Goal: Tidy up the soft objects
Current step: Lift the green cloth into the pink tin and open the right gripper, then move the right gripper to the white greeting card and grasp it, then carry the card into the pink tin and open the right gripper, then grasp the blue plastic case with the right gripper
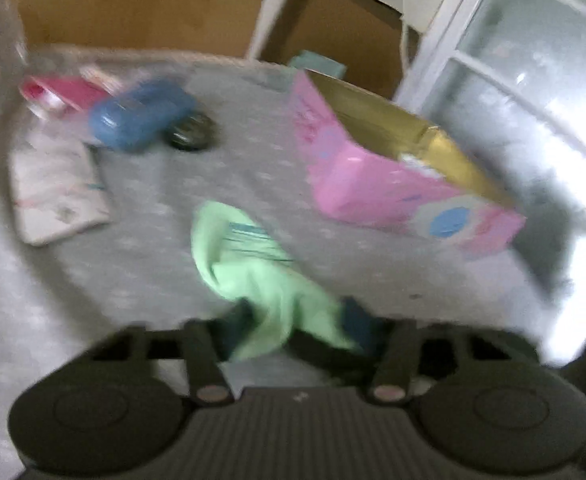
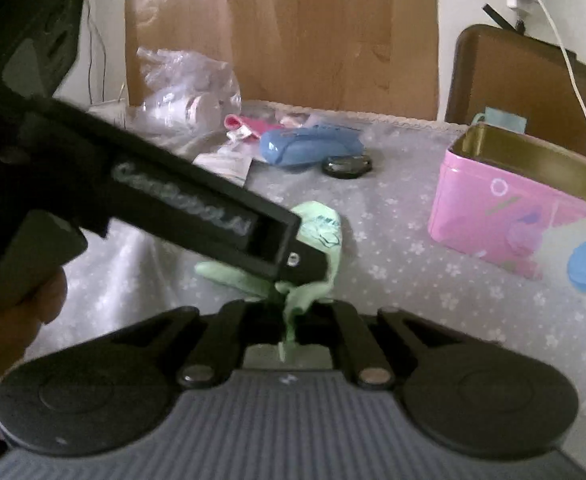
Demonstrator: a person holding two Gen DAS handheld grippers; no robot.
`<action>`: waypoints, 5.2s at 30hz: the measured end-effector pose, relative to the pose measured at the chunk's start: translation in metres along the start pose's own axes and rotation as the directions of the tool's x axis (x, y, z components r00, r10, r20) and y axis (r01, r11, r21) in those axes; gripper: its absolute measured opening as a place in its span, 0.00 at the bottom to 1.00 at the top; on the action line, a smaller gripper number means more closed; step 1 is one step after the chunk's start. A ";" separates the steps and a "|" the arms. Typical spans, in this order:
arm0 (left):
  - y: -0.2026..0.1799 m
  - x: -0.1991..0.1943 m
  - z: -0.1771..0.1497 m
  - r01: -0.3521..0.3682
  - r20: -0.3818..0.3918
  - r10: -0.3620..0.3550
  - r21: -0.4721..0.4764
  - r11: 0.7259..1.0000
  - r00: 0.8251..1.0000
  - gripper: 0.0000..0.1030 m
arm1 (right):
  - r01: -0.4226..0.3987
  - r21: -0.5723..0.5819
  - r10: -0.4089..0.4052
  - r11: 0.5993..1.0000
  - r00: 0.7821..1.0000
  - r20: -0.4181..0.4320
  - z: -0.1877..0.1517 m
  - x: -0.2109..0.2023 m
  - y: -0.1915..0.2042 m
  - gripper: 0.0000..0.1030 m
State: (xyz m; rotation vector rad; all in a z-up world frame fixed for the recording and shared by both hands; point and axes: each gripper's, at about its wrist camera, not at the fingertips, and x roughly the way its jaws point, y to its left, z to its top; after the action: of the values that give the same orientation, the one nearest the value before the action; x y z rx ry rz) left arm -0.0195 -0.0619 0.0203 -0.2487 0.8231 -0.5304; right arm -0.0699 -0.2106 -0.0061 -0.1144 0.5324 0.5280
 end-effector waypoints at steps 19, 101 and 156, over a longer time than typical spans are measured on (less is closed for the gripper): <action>-0.133 0.056 0.100 -0.057 0.269 -0.022 0.283 0.957 0.963 0.76 | 0.488 0.179 -0.519 0.854 0.798 0.305 0.060 -0.029 -0.121 0.29; 0.140 -0.110 -0.029 -0.414 0.378 0.530 -0.347 0.841 0.759 1.00 | -0.084 -0.016 0.081 0.996 0.989 -0.125 0.101 0.138 0.070 0.64; -0.047 0.034 0.075 -0.232 0.231 0.191 0.166 0.958 0.954 0.87 | 0.354 0.296 -0.435 0.887 0.855 0.282 0.020 -0.036 -0.112 0.70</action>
State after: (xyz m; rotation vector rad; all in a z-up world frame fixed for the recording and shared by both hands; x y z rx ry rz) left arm 0.0394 -0.1192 0.0669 -0.0368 0.5770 -0.3689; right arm -0.0305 -0.3185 0.0257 0.0936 0.2140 0.0682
